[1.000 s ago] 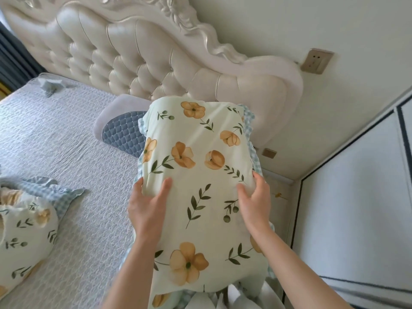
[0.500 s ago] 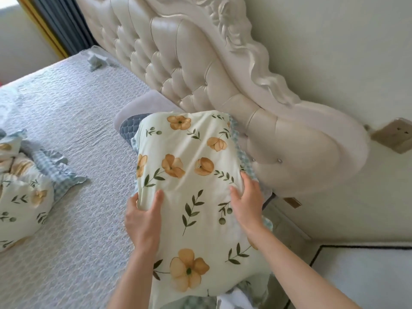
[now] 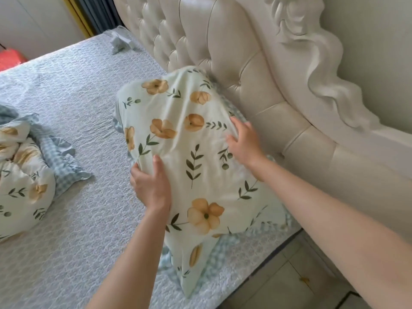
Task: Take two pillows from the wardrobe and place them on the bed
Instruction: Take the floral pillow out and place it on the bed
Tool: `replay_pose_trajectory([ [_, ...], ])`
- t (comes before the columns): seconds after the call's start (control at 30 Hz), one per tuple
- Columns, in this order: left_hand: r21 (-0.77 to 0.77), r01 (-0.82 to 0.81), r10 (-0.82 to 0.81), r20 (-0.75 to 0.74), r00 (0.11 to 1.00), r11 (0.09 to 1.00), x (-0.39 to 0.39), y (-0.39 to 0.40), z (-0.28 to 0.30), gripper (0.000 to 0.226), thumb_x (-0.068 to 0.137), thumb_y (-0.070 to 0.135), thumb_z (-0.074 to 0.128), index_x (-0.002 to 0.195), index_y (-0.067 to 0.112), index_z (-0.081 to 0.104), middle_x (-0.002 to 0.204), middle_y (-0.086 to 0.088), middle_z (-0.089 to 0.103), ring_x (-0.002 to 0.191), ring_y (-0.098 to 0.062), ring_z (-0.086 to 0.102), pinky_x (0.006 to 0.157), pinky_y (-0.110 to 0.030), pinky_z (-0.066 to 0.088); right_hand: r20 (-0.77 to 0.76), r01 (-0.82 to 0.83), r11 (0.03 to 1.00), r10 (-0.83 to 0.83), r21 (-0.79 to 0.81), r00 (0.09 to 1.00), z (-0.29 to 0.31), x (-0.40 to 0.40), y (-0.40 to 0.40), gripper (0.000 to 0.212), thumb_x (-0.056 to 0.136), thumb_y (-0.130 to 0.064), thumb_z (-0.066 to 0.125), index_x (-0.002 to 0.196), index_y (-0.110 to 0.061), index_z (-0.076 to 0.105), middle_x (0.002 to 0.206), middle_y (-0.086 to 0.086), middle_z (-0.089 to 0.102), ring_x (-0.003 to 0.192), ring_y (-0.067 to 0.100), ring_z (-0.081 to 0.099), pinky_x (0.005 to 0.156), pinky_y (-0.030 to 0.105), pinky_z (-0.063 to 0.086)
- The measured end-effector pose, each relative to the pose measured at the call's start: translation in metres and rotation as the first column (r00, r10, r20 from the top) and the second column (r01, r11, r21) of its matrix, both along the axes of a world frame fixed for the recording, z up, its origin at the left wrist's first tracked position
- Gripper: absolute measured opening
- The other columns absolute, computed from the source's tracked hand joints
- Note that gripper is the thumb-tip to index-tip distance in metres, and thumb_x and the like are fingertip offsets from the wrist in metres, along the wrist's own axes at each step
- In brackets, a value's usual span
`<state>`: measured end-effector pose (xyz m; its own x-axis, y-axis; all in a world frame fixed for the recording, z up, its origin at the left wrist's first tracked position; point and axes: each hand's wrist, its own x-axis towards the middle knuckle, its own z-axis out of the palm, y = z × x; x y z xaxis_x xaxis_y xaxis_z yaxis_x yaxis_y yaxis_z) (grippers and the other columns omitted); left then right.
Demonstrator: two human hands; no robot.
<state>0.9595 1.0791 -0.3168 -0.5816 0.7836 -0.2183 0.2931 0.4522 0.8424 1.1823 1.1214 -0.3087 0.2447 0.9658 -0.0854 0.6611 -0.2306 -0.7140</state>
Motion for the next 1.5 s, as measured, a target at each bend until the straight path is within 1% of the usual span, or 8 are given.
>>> replay_pose_trajectory([
  [0.13, -0.063, 0.169, -0.168, 0.034, 0.985, 0.984, 0.005, 0.041, -0.04, 0.069, 0.096, 0.047, 0.048, 0.153, 0.014, 0.025, 0.152, -0.014, 0.038, 0.136, -0.033, 0.042, 0.109, -0.052, 0.038, 0.088, -0.138, 0.976, 0.154, -0.169, 0.984, -0.03, 0.018, 0.056, 0.067, 0.087, -0.036, 0.052, 0.148, -0.03, 0.026, 0.151, 0.01, 0.03, 0.135, 0.032, 0.034, 0.108, 0.047, 0.034],
  [0.27, -0.279, 0.463, -0.424, 0.191, 0.885, 0.841, 0.011, 0.058, -0.097, 0.067, 0.096, 0.028, 0.058, 0.152, 0.011, 0.025, 0.154, -0.011, 0.038, 0.136, -0.028, 0.043, 0.11, -0.044, 0.037, 0.214, -0.1, 0.867, 0.23, -0.489, 0.949, -0.09, 0.027, 0.058, 0.069, 0.087, -0.036, 0.052, 0.148, -0.023, 0.024, 0.158, 0.009, 0.015, 0.14, 0.036, 0.024, 0.111, 0.049, 0.029],
  [0.37, -0.319, 0.503, -0.473, 0.171, 0.864, 0.803, 0.014, 0.056, -0.12, 0.087, 0.09, 0.034, 0.066, 0.157, 0.019, 0.012, 0.161, -0.009, 0.022, 0.147, -0.028, 0.025, 0.117, -0.048, 0.026, 0.182, -0.075, 0.865, 0.188, -0.497, 0.965, -0.123, 0.028, 0.041, 0.077, 0.089, -0.038, 0.056, 0.151, -0.028, 0.01, 0.16, 0.002, -0.001, 0.143, 0.035, 0.016, 0.112, 0.052, 0.023],
  [0.57, -0.381, 0.387, -0.219, 0.414, 0.883, 0.839, 0.004, 0.041, -0.132, 0.118, 0.069, 0.06, 0.078, 0.152, 0.044, -0.004, 0.163, -0.006, 0.015, 0.144, -0.039, 0.028, 0.105, -0.066, 0.034, 0.06, 0.143, 0.89, -0.13, -0.434, 0.99, -0.133, 0.045, 0.029, 0.085, 0.085, -0.054, 0.057, 0.148, -0.014, 0.017, 0.153, 0.015, 0.027, 0.136, 0.035, 0.032, 0.108, 0.045, 0.03],
  [0.7, -0.514, 0.4, 0.031, 0.642, 0.766, 0.759, 0.009, 0.031, -0.137, 0.128, 0.059, 0.073, 0.073, 0.153, 0.04, -0.007, 0.16, -0.009, 0.024, 0.133, -0.046, 0.041, 0.083, -0.065, 0.047, 0.079, 0.297, 0.808, -0.299, -0.509, 0.951, -0.14, 0.05, 0.017, 0.099, 0.079, -0.07, 0.052, 0.147, -0.005, 0.019, 0.15, 0.022, 0.031, 0.135, 0.039, 0.034, 0.105, 0.045, 0.033],
  [0.93, -0.429, 0.311, 0.032, 0.628, 0.778, 0.848, 0.018, 0.039, -0.138, 0.134, 0.048, 0.073, 0.078, 0.155, 0.037, 0.005, 0.16, -0.005, 0.026, 0.138, -0.04, 0.036, 0.103, -0.068, 0.037, 0.004, 0.361, 0.835, -0.395, -0.416, 0.919, -0.136, 0.034, 0.025, 0.079, 0.081, -0.056, 0.058, 0.142, -0.017, 0.028, 0.14, 0.021, 0.038, 0.122, 0.037, 0.042, 0.09, 0.037, 0.036],
  [1.3, -0.422, 0.314, -0.02, 0.57, 0.822, 0.851, 0.028, 0.04, -0.138, 0.117, 0.073, 0.071, 0.065, 0.157, 0.027, -0.005, 0.165, -0.007, 0.012, 0.145, -0.04, 0.025, 0.106, -0.066, 0.035, 0.126, 0.248, 0.844, -0.213, -0.477, 0.969, -0.125, 0.044, 0.026, 0.085, 0.088, -0.055, 0.052, 0.15, -0.016, 0.008, 0.15, 0.024, 0.025, 0.135, 0.042, 0.031, 0.107, 0.048, 0.03],
  [1.5, -0.374, 0.373, -0.158, 0.494, 0.855, 0.849, 0.019, 0.022, -0.128, 0.085, 0.091, 0.05, 0.059, 0.157, 0.019, 0.016, 0.159, -0.008, 0.029, 0.139, -0.034, 0.038, 0.108, -0.056, 0.04, 0.178, 0.209, 0.887, -0.147, -0.411, 0.973, -0.115, 0.038, -0.003, 0.08, 0.089, -0.038, 0.056, 0.15, -0.014, 0.01, 0.151, 0.021, 0.024, 0.135, 0.04, 0.031, 0.106, 0.048, 0.031],
])
